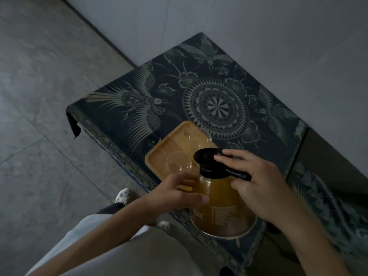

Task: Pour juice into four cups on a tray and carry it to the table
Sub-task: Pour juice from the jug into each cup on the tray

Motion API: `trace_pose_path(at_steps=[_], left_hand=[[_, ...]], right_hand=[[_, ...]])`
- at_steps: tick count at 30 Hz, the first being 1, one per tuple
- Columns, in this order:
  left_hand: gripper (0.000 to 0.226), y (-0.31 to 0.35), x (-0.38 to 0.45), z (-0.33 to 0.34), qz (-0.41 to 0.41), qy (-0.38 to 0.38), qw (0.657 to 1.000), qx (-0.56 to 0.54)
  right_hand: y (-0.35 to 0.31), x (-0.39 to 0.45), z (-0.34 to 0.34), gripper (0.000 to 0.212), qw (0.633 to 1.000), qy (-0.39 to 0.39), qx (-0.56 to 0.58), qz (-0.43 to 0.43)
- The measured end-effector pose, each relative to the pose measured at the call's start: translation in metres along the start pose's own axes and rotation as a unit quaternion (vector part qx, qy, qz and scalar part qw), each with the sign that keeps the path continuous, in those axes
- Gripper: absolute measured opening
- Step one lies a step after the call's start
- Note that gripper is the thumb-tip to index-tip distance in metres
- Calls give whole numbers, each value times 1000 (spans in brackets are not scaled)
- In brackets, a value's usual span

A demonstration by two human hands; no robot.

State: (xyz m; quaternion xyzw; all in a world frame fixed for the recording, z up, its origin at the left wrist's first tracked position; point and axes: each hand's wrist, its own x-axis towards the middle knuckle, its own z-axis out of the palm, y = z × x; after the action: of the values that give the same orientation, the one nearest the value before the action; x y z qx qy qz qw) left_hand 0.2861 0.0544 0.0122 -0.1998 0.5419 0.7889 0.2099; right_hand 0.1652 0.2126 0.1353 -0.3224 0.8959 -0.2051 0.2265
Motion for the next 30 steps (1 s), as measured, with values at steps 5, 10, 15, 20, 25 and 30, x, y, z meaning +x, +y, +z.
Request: trace_pose_path(at_steps=[5, 10, 15, 20, 25, 30], left_hand=[[91, -13, 3, -23, -51, -24, 998, -10], [70, -18, 3, -39, -69, -56, 996, -1], [71, -26, 10, -54, -96, -64, 993, 3], [59, -36, 16, -65, -119, -86, 989, -7], [65, -40, 20, -74, -134, -109, 985, -4], [67, -42, 25, -80, -155, -122, 980, -22]], right_hand=[[-10, 9, 17, 70, 999, -30, -2, 45], [-15, 18, 35, 70, 994, -57, 7, 94], [-18, 25, 50, 70, 988, -63, 23, 138], [-21, 32, 60, 71, 982, -81, 22, 171], [-21, 39, 67, 70, 976, -102, 19, 191], [-23, 50, 71, 67, 974, -114, 14, 195]])
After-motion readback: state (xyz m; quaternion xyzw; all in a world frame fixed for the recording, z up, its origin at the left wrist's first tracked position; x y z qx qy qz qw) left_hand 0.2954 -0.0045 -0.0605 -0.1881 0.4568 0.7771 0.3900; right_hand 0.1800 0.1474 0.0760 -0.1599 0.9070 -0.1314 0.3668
